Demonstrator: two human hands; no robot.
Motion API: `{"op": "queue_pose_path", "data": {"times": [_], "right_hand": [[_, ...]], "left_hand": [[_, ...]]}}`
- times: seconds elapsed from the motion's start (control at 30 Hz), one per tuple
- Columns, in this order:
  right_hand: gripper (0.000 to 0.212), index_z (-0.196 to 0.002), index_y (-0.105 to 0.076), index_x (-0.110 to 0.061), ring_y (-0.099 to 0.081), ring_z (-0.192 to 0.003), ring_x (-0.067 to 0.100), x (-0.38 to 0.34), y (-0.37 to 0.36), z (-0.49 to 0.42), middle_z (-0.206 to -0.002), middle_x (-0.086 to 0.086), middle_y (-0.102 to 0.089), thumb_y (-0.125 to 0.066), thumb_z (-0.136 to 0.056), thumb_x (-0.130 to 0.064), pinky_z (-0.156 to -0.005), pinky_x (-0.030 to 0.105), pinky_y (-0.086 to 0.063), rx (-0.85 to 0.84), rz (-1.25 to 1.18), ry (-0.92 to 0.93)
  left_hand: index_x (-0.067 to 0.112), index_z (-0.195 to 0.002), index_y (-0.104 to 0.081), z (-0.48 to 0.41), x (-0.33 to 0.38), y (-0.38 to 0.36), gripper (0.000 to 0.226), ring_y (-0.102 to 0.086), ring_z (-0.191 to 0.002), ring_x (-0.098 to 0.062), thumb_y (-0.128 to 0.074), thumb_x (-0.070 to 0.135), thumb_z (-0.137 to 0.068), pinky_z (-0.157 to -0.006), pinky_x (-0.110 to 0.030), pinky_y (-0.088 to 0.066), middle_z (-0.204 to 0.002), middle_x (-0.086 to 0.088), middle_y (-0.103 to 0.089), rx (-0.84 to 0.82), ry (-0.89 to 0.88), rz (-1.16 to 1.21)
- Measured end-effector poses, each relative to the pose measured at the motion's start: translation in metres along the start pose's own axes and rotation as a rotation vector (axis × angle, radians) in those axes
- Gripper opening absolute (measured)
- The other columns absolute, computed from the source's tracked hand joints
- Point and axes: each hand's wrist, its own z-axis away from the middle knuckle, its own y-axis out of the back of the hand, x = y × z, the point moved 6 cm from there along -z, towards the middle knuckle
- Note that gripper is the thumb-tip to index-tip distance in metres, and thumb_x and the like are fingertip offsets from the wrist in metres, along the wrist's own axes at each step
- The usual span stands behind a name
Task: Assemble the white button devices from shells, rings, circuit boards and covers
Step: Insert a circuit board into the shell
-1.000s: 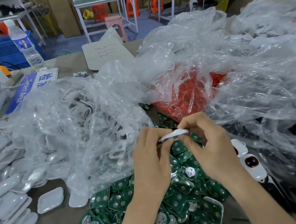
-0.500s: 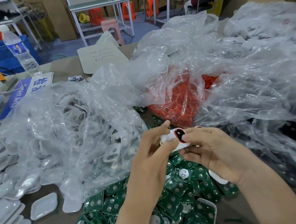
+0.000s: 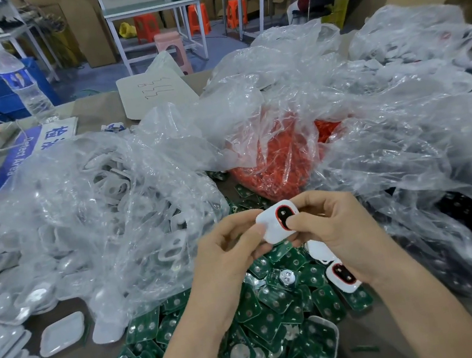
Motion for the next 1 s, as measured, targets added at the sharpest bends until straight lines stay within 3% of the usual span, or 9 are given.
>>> {"op": "queue_pose_path", "data": {"times": [0.17,0.27,0.43,0.53,0.67,0.8,0.9,1.0], "right_hand": [[0.016,-0.086,-0.074,-0.012,-0.064,-0.061,0.011,-0.003,-0.003,0.0,-0.075,0.006,-0.074,-0.065,-0.083,0.001,-0.06,0.017,-0.051,-0.042,0.109,0.037],[0.015,-0.086,-0.074,-0.011,-0.064,-0.061,0.011,-0.004,-0.005,0.0,-0.075,0.006,-0.074,-0.065,-0.083,0.0,-0.062,0.017,-0.051,-0.075,0.13,0.044],[0.013,-0.086,-0.074,-0.014,-0.067,-0.072,0.028,-0.004,-0.009,-0.001,-0.078,0.009,-0.073,-0.068,-0.082,-0.004,-0.074,0.031,-0.057,-0.102,0.182,0.076],[0.014,-0.088,-0.074,-0.014,-0.067,-0.067,0.015,-0.004,-0.011,-0.003,-0.078,0.004,-0.074,-0.067,-0.083,-0.004,-0.068,0.021,-0.055,-0.114,0.154,0.073],[0.013,-0.086,-0.074,-0.017,-0.063,-0.066,0.015,-0.002,-0.011,-0.003,-0.078,0.009,-0.073,-0.067,-0.082,-0.007,-0.071,0.027,-0.054,-0.122,0.172,0.081],[0.013,-0.081,-0.075,-0.02,-0.053,-0.059,0.008,-0.001,-0.012,-0.002,-0.066,0.008,-0.066,-0.068,-0.083,-0.01,-0.058,0.016,-0.045,-0.137,0.15,0.091],[0.012,-0.081,-0.076,-0.021,-0.052,-0.057,0.006,0.002,-0.011,-0.003,-0.066,0.01,-0.065,-0.068,-0.083,-0.012,-0.057,0.014,-0.044,-0.11,0.143,0.096],[0.014,-0.082,-0.076,-0.02,-0.053,-0.058,0.008,0.005,-0.009,-0.005,-0.073,0.015,-0.069,-0.068,-0.083,-0.009,-0.06,0.019,-0.046,-0.084,0.102,0.104]], "left_hand": [[0.025,-0.088,-0.076,0.0,-0.007,0.0,0.017,-0.065,-0.076,-0.012,-0.073,0.009,-0.085,-0.083,-0.034,-0.053,-0.083,0.001,-0.073,0.009,0.059,-0.128],[0.022,-0.087,-0.076,-0.001,-0.009,0.0,0.014,-0.064,-0.077,-0.011,-0.072,0.018,-0.074,-0.085,-0.036,-0.052,-0.081,0.001,-0.072,0.015,0.079,-0.103],[0.025,-0.087,-0.075,-0.001,-0.01,0.003,0.017,-0.063,-0.081,-0.014,-0.066,0.024,-0.073,-0.092,-0.042,-0.051,-0.084,-0.001,-0.073,0.053,0.049,-0.147],[0.026,-0.087,-0.074,-0.002,-0.01,0.003,0.015,-0.064,-0.083,-0.014,-0.067,0.025,-0.074,-0.092,-0.043,-0.051,-0.086,0.0,-0.073,0.028,0.046,-0.131],[0.021,-0.088,-0.075,-0.002,-0.011,0.001,0.017,-0.064,-0.082,-0.015,-0.067,0.025,-0.074,-0.091,-0.042,-0.052,-0.086,-0.004,-0.072,0.0,0.078,-0.129],[0.015,-0.086,-0.074,-0.001,-0.013,-0.002,0.017,-0.063,-0.074,-0.009,-0.066,0.023,-0.073,-0.076,-0.027,-0.053,-0.081,-0.001,-0.071,-0.047,0.116,-0.118],[0.017,-0.085,-0.075,0.0,-0.012,-0.002,0.015,-0.062,-0.074,-0.012,-0.068,0.023,-0.073,-0.082,-0.035,-0.052,-0.08,-0.003,-0.072,-0.026,0.089,-0.149],[0.021,-0.086,-0.076,-0.001,-0.009,0.001,0.015,-0.066,-0.078,-0.012,-0.07,0.024,-0.073,-0.085,-0.034,-0.053,-0.085,-0.004,-0.074,-0.028,0.058,-0.17]]}}
